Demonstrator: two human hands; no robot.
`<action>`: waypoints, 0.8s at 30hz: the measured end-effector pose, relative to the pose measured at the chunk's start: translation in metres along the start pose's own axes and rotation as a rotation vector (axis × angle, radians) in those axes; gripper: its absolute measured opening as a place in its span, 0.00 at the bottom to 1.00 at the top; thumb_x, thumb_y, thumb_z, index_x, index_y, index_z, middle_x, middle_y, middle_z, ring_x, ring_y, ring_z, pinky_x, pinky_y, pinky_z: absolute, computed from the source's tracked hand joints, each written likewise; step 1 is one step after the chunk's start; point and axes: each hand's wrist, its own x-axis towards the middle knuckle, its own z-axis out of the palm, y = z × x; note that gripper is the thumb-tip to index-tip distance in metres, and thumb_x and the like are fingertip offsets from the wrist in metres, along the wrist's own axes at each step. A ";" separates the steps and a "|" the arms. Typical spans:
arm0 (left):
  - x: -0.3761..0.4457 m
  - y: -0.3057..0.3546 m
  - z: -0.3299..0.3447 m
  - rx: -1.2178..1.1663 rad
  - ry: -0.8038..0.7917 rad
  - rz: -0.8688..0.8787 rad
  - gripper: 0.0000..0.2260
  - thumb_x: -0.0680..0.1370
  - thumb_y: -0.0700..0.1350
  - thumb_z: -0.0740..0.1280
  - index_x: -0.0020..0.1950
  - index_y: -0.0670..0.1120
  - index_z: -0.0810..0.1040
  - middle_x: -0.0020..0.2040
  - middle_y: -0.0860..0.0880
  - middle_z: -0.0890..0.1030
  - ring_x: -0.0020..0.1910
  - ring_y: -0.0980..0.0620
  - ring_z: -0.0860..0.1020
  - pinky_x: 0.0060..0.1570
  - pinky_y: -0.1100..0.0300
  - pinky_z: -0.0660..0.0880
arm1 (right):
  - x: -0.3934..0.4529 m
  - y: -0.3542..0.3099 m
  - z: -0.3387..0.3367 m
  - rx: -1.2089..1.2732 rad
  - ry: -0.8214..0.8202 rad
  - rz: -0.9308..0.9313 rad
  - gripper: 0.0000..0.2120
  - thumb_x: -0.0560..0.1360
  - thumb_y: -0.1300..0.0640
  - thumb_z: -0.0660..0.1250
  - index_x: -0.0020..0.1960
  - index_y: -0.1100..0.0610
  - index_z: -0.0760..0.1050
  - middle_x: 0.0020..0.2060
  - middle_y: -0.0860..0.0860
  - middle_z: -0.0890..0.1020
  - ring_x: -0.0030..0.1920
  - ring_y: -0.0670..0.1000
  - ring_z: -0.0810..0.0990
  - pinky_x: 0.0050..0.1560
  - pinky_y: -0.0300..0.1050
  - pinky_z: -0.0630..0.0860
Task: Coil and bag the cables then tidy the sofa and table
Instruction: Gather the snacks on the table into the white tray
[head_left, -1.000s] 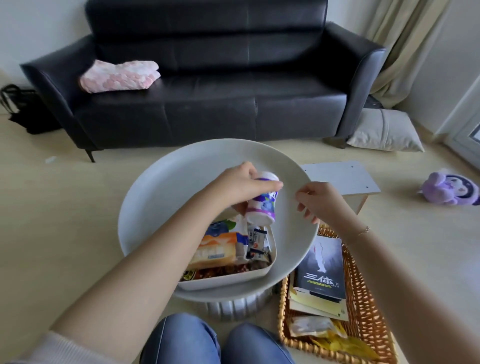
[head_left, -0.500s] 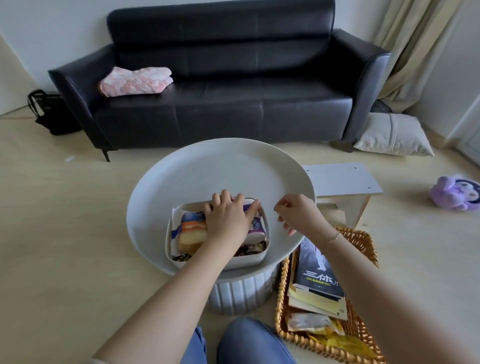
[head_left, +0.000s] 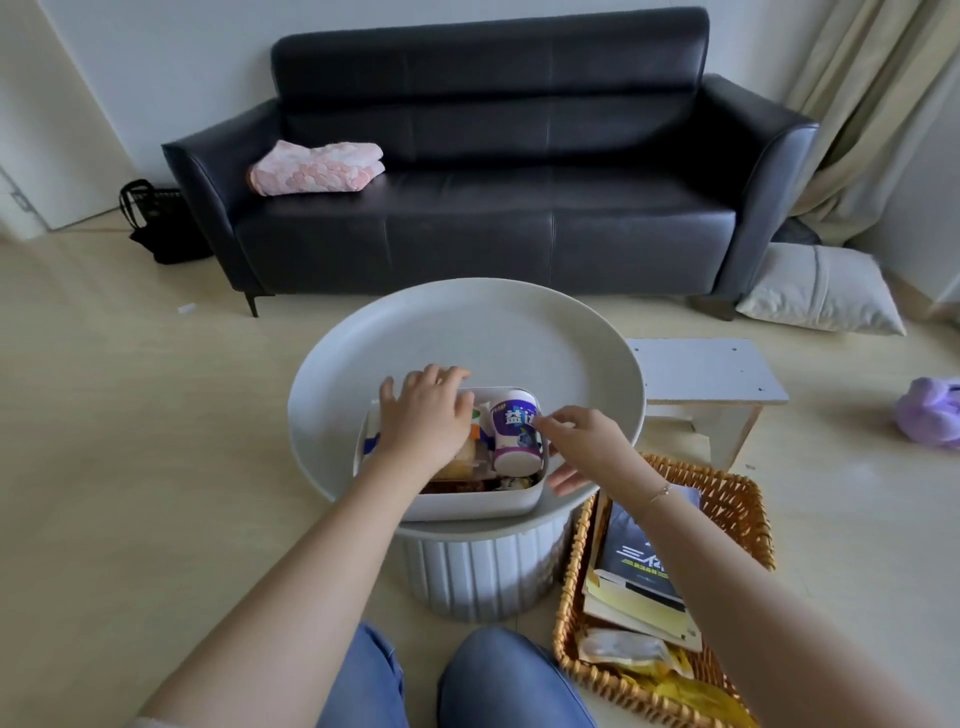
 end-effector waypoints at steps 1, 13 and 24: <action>-0.003 -0.008 0.002 0.008 -0.058 0.000 0.19 0.84 0.55 0.50 0.74 0.56 0.65 0.75 0.51 0.66 0.73 0.48 0.64 0.73 0.44 0.56 | -0.001 0.001 0.003 -0.023 0.010 -0.013 0.13 0.79 0.47 0.63 0.59 0.53 0.73 0.44 0.52 0.81 0.33 0.55 0.85 0.37 0.51 0.84; -0.017 -0.023 0.019 -0.077 -0.073 0.019 0.20 0.84 0.58 0.46 0.74 0.61 0.64 0.79 0.55 0.57 0.78 0.52 0.54 0.74 0.44 0.54 | -0.015 0.023 0.028 -0.142 0.233 -0.256 0.14 0.81 0.54 0.58 0.63 0.53 0.77 0.41 0.53 0.84 0.35 0.54 0.83 0.40 0.57 0.82; -0.022 -0.024 -0.017 -0.242 -0.040 -0.022 0.17 0.83 0.55 0.56 0.69 0.54 0.75 0.74 0.53 0.69 0.74 0.53 0.64 0.75 0.43 0.49 | -0.031 0.001 0.021 0.176 0.275 -0.028 0.11 0.80 0.56 0.62 0.59 0.56 0.79 0.41 0.46 0.82 0.43 0.47 0.82 0.43 0.43 0.82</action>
